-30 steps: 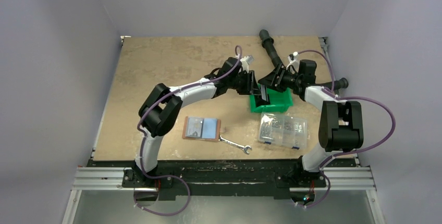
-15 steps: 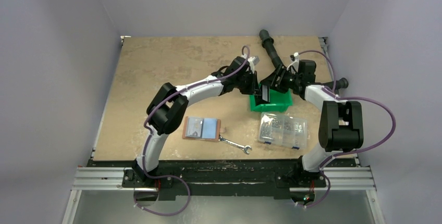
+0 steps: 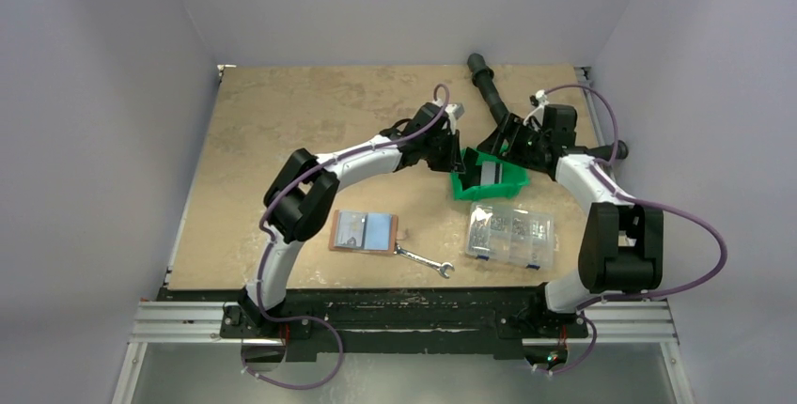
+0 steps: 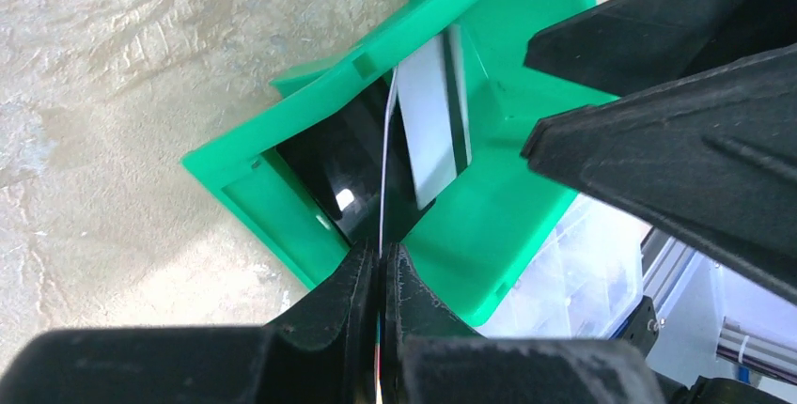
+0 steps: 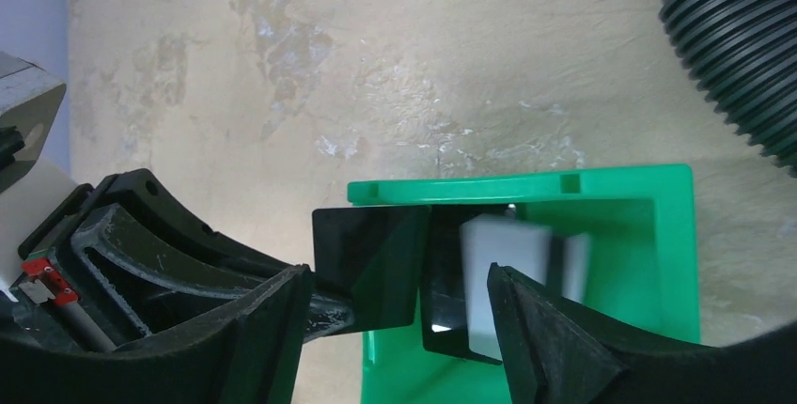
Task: Put the credit cards into the card holder
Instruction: Pick up the credit card from the storage box, then insert the credit card into the card holder.
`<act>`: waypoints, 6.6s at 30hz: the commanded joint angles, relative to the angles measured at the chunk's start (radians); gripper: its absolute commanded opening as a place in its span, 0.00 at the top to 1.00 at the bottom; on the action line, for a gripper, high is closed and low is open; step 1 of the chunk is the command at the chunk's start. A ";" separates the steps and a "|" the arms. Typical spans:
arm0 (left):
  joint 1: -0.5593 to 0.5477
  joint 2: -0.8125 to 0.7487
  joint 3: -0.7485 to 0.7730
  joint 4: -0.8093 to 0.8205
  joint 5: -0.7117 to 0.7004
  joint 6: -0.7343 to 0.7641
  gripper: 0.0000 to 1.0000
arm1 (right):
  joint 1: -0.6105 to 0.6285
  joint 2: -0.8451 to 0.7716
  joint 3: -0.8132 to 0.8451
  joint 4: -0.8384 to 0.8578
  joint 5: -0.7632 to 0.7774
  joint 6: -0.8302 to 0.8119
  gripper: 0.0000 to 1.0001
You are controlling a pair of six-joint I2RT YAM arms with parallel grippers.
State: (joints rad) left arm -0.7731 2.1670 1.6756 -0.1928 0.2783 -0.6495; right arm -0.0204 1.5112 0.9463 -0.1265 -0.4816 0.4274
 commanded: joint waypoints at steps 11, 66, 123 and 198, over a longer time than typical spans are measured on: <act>0.166 -0.366 -0.196 -0.062 0.107 0.105 1.00 | 0.142 -0.089 0.086 -0.077 0.078 -0.113 0.19; 0.501 -0.782 -0.967 -0.269 0.305 0.070 1.00 | 0.728 0.418 0.087 0.217 0.125 0.011 1.00; 0.423 -0.727 -0.933 -0.327 0.306 0.137 1.00 | 0.727 0.389 0.068 0.225 0.075 0.007 1.00; 0.346 -0.719 -0.912 -0.229 0.055 0.092 0.41 | 0.724 0.195 -0.188 0.342 0.016 0.241 0.70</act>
State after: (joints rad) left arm -0.4328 1.4597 0.7506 -0.3840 0.4221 -0.6090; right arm 0.7029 1.6836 0.7712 0.1349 -0.4366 0.6395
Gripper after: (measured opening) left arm 0.578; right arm 0.299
